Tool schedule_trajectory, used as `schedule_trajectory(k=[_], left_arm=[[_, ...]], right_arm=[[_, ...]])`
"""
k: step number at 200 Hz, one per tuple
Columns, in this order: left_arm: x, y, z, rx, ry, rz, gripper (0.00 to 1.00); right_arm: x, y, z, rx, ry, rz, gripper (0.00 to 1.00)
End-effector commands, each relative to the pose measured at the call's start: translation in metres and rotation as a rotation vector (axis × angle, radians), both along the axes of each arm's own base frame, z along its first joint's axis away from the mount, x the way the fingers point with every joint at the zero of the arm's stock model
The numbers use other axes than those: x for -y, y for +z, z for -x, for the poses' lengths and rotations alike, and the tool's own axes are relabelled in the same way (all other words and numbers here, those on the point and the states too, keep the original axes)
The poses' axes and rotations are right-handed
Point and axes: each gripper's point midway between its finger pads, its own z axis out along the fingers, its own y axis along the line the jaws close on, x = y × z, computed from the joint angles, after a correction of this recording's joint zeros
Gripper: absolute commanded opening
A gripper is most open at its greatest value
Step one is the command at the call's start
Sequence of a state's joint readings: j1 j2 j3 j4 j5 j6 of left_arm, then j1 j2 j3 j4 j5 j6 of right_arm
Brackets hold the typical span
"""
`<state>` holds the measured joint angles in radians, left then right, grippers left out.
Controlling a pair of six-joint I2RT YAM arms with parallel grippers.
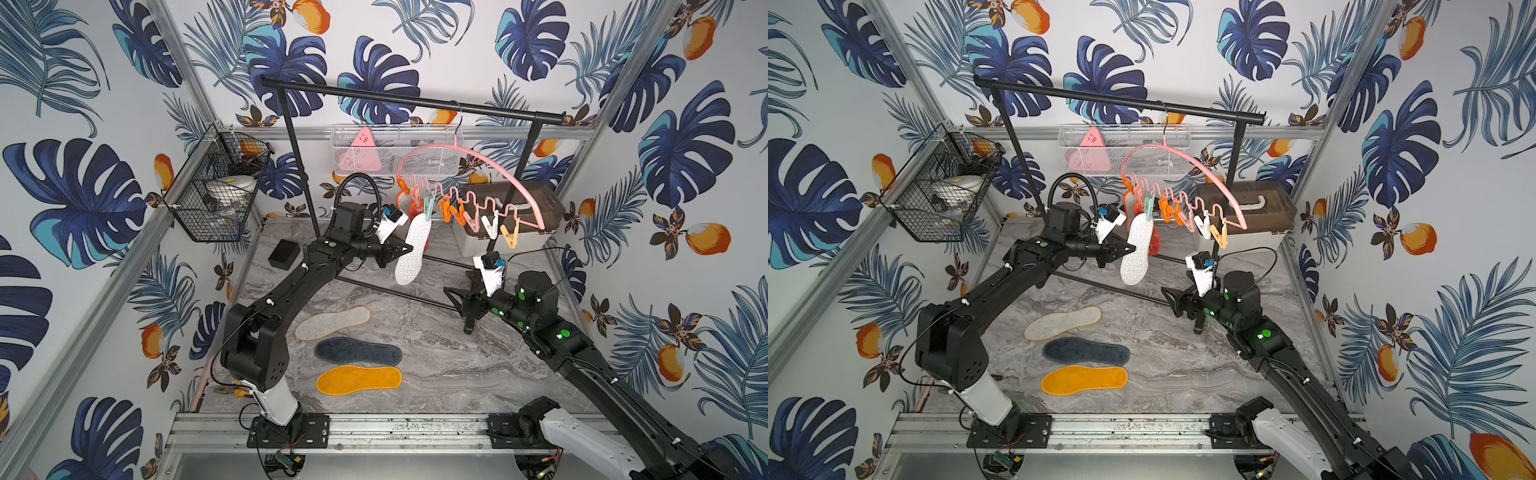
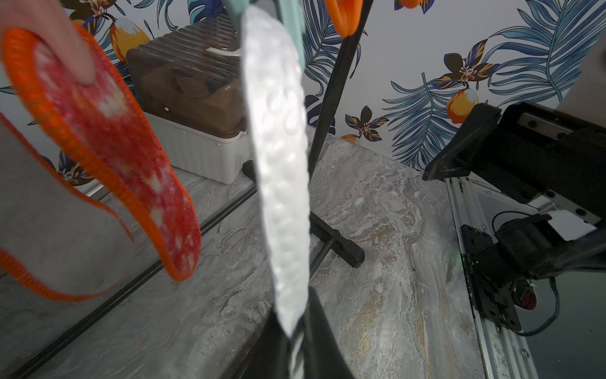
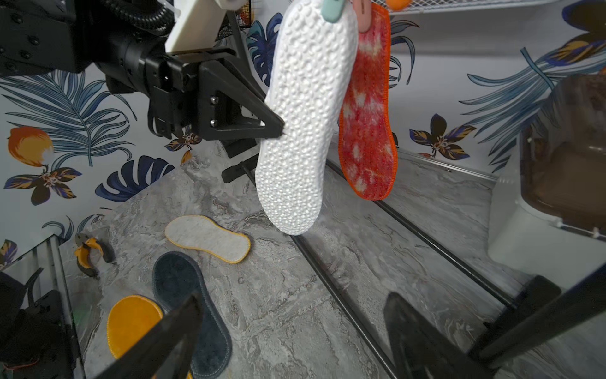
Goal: Take the shoe insoles off the hanger
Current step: Remove the insole from the hanger.
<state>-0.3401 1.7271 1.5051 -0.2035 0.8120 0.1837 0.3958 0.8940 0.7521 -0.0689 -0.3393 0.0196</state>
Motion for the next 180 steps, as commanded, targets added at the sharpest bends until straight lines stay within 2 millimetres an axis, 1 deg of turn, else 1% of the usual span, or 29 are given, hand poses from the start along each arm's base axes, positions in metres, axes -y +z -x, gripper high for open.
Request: schedule_trajectory(k=[1,24,41,48,76,95,120,153,180], left_arm=[[0.006,0.001,-0.01,0.028,-0.017,0.016,0.13],[0.013,-0.003,-0.021,0.01,-0.031,0.036,0.12],[0.017,-0.005,-0.027,-0.008,-0.037,0.056,0.12],[0.018,-0.006,-0.029,-0.02,-0.04,0.066,0.12],[0.026,-0.009,-0.032,-0.047,-0.06,0.093,0.12],[0.03,-0.012,-0.035,-0.057,-0.072,0.097,0.12],[0.036,-0.012,-0.038,-0.067,-0.08,0.104,0.12],[0.04,-0.014,-0.042,-0.074,-0.088,0.108,0.12],[0.043,-0.016,-0.044,-0.078,-0.089,0.105,0.12]], right_arm=[[0.001,0.013,-0.002,0.021,0.044,-0.099,0.9],[0.015,0.001,-0.014,-0.01,-0.014,-0.085,0.9],[0.029,-0.002,-0.024,-0.034,-0.077,-0.095,0.9],[0.033,0.0,-0.027,-0.038,-0.09,-0.105,0.89],[0.044,0.01,-0.041,-0.05,-0.134,-0.108,0.89],[0.059,0.015,-0.054,-0.041,-0.214,-0.077,0.89],[0.079,0.026,-0.067,-0.021,-0.321,-0.069,0.87],[0.091,0.05,-0.072,0.037,-0.389,-0.087,0.86],[0.104,0.061,-0.075,0.07,-0.457,-0.058,0.85]])
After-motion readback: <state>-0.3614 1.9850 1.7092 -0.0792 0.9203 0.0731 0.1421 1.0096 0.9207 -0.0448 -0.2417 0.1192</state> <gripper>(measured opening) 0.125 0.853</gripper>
